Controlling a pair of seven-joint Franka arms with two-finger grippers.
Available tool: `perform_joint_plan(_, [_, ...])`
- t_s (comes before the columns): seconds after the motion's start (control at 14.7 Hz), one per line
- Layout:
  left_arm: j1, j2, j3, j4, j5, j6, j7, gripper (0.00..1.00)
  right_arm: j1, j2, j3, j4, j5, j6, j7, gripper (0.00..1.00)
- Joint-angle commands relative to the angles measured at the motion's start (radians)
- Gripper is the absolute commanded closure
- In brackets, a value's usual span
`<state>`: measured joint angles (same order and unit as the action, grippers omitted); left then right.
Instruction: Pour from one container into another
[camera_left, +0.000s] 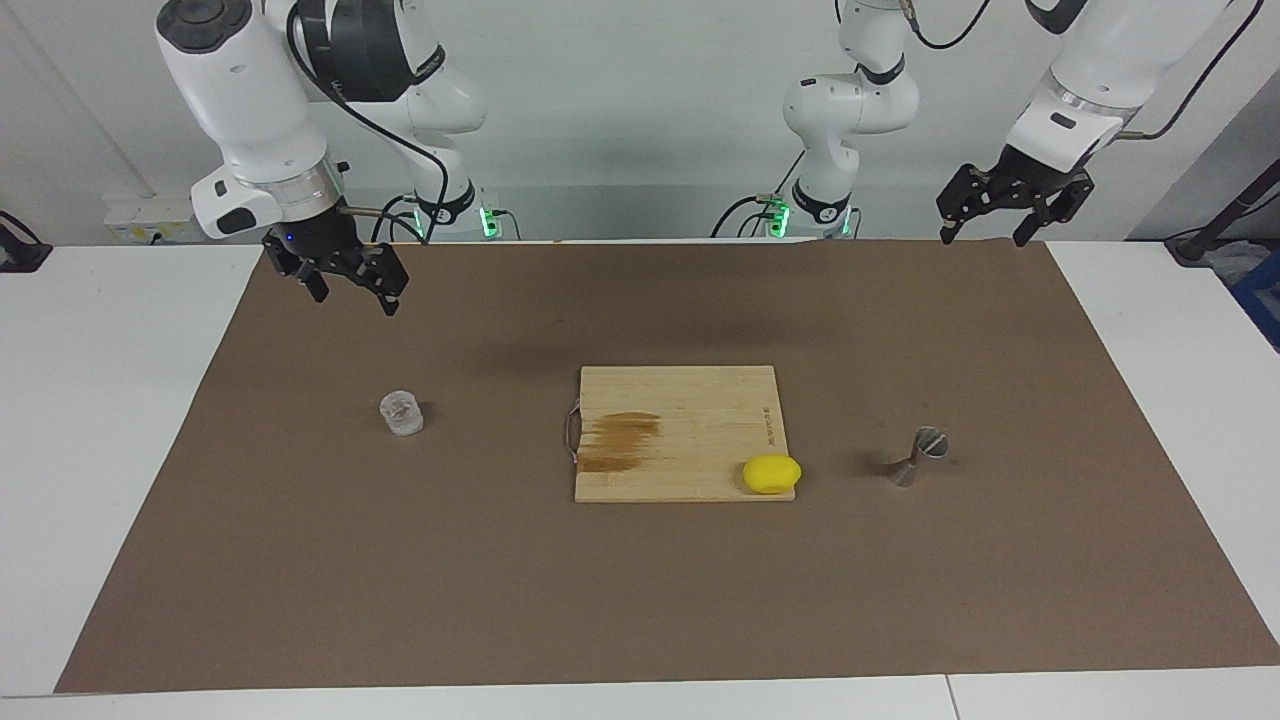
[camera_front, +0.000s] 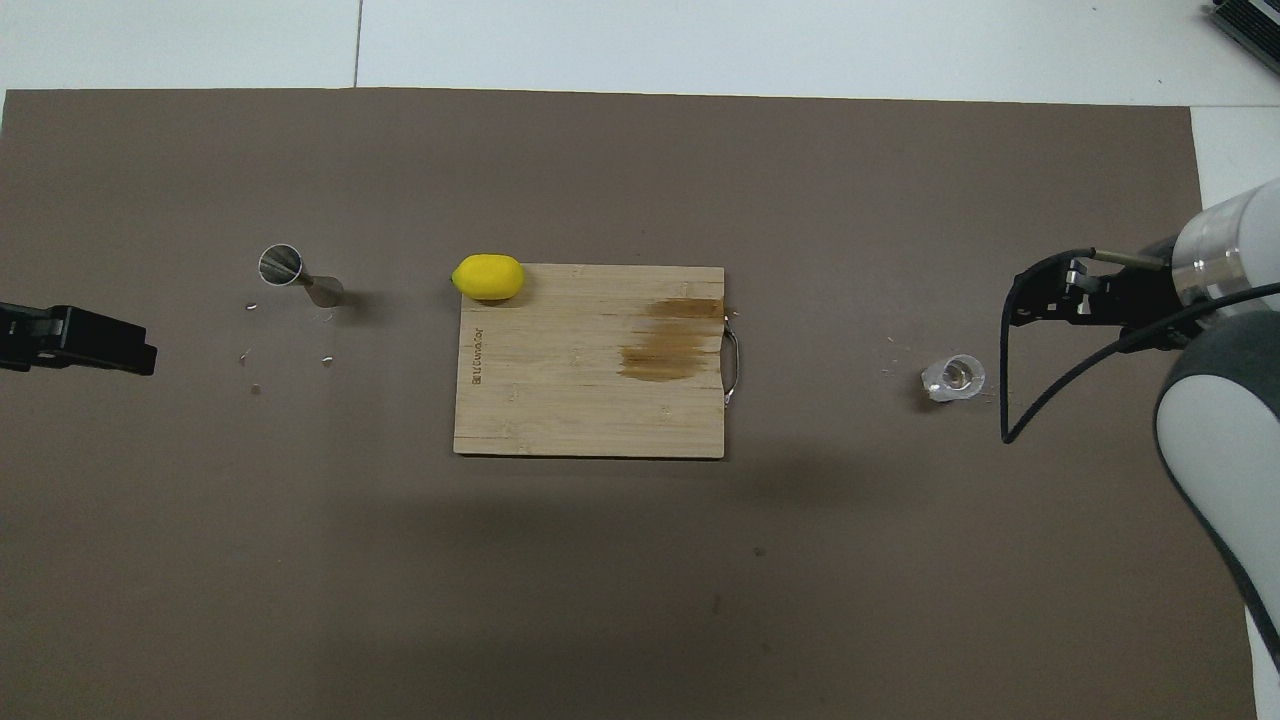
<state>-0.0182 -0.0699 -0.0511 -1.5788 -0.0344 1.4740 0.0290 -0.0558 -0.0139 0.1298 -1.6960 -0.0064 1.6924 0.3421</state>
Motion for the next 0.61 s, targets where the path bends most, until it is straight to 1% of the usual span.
perform_joint_plan(0.0, [-0.005, -0.028, 0.0, -0.033, 0.013, 0.017, 0.002, 0.0, -0.01, -0.001, 0.004, 0.009, -0.003, -0.01, -0.025, 0.0])
perform_joint_plan(0.54, [-0.005, -0.041, 0.0, -0.059, 0.011, 0.002, 0.0, 0.0, -0.01, -0.001, 0.004, 0.009, -0.003, -0.011, -0.025, 0.0])
